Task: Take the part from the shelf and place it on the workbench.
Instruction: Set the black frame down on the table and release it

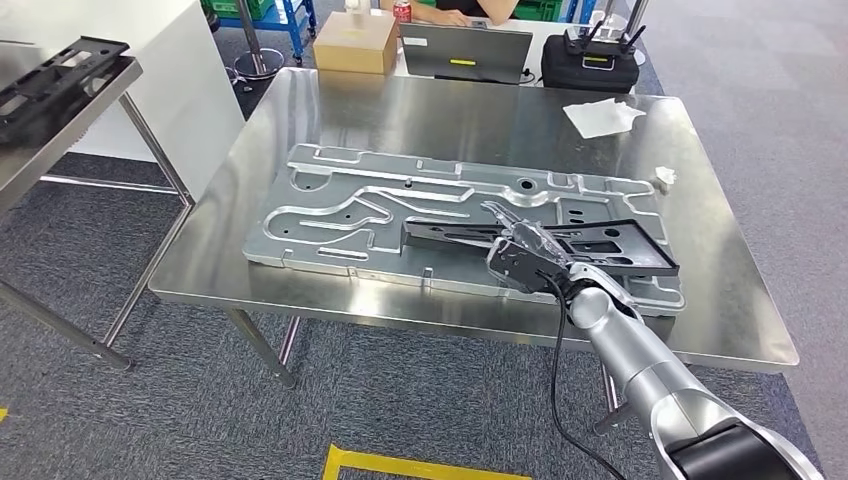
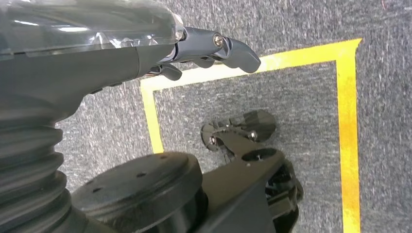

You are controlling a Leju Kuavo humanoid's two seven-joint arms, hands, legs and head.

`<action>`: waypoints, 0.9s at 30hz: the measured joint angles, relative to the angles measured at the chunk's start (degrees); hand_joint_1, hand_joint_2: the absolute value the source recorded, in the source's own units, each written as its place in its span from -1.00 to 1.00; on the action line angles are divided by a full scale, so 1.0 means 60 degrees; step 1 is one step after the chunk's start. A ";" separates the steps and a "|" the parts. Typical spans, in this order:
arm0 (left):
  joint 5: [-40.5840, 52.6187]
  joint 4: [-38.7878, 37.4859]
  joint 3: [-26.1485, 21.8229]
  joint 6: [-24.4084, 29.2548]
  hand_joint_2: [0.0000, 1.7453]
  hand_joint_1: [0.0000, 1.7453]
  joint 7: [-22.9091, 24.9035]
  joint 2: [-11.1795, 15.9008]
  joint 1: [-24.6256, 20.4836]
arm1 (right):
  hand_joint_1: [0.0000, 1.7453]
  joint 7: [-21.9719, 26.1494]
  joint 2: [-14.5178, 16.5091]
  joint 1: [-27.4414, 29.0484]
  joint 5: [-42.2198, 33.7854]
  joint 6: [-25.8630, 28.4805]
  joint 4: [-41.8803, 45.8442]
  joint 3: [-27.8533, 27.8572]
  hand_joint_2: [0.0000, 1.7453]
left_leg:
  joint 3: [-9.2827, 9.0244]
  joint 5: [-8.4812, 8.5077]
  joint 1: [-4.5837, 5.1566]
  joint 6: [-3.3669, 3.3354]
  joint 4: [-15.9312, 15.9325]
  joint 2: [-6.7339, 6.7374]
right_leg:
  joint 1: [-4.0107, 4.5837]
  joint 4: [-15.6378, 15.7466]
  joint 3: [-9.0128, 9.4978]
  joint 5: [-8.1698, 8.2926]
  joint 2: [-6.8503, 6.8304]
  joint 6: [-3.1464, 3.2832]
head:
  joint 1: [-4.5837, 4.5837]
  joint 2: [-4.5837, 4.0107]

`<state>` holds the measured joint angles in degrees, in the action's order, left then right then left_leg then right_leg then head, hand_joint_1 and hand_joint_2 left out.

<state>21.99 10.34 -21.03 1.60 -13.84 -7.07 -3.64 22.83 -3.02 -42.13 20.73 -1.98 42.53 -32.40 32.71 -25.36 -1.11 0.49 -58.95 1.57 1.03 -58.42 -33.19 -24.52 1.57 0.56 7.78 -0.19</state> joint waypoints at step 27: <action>-0.0070 -0.0004 -0.0077 -0.0107 1.00 -1.00 -0.0099 0.0064 0.0227 | -1.00 -0.0216 -0.1066 0.0872 -0.1113 -0.0147 0.2325 -0.1080 -1.00 | -0.0086 -0.0069 -0.0038 0.0076 0.0040 0.0069 | 0.0041 -0.0002 0.0035 -0.0049 0.0079 0.0080 | 0.0000 -0.0002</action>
<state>21.57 10.32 -21.49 0.96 -14.43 -6.69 -2.27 21.54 -9.42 -36.90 14.05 -2.86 56.48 -38.88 32.19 -25.78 -1.34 0.95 -58.71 1.98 1.27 -58.44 -32.98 -24.82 2.04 1.04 7.78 -0.20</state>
